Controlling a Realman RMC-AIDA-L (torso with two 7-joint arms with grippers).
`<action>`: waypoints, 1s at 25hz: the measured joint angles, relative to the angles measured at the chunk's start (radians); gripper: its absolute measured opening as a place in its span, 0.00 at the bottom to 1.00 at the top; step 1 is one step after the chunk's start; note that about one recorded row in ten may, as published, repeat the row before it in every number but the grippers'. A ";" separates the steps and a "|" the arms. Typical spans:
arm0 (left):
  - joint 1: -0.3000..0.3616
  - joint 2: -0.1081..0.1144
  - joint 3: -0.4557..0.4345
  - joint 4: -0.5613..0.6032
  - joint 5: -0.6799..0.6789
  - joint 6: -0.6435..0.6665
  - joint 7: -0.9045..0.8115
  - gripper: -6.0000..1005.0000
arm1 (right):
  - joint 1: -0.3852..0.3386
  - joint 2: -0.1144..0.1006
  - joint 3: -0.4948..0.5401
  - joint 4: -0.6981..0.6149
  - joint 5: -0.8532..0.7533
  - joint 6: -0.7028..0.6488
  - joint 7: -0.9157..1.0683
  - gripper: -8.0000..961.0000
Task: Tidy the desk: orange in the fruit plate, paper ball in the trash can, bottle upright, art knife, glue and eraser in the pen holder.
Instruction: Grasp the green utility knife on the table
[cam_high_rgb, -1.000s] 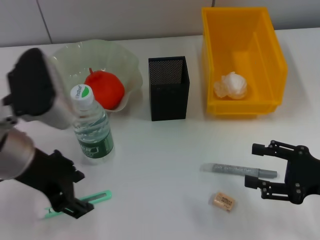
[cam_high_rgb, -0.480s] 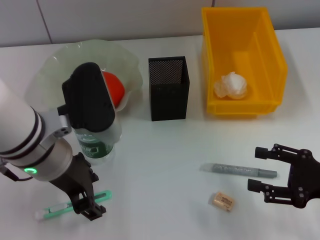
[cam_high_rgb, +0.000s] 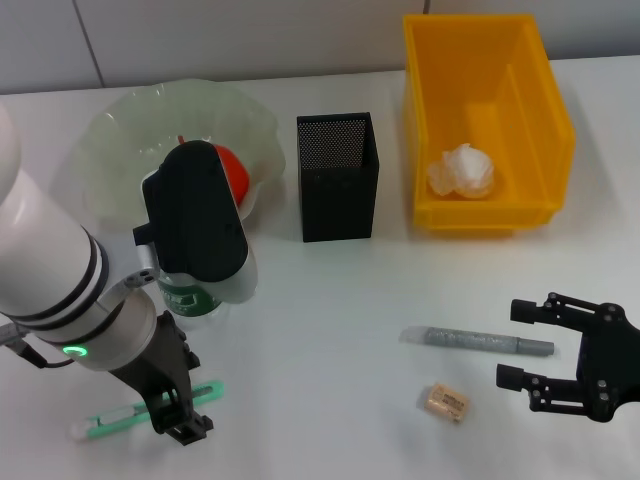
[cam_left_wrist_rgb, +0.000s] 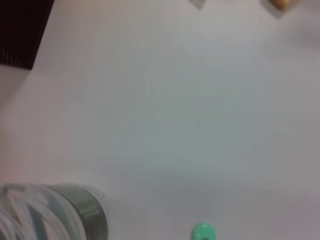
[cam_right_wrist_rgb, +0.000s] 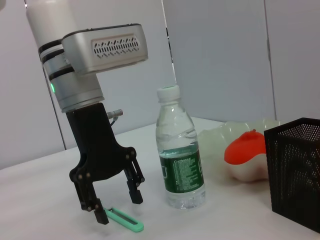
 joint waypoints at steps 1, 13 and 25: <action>0.000 0.000 0.006 0.000 0.006 0.001 -0.005 0.65 | 0.000 0.000 0.000 0.000 0.000 0.000 0.000 0.83; -0.020 0.000 0.024 -0.039 0.034 -0.009 -0.024 0.60 | -0.003 0.000 -0.005 0.002 -0.001 -0.001 -0.008 0.83; -0.031 0.000 0.056 -0.074 0.034 -0.048 -0.023 0.59 | -0.011 0.001 -0.005 0.002 -0.001 -0.005 -0.012 0.83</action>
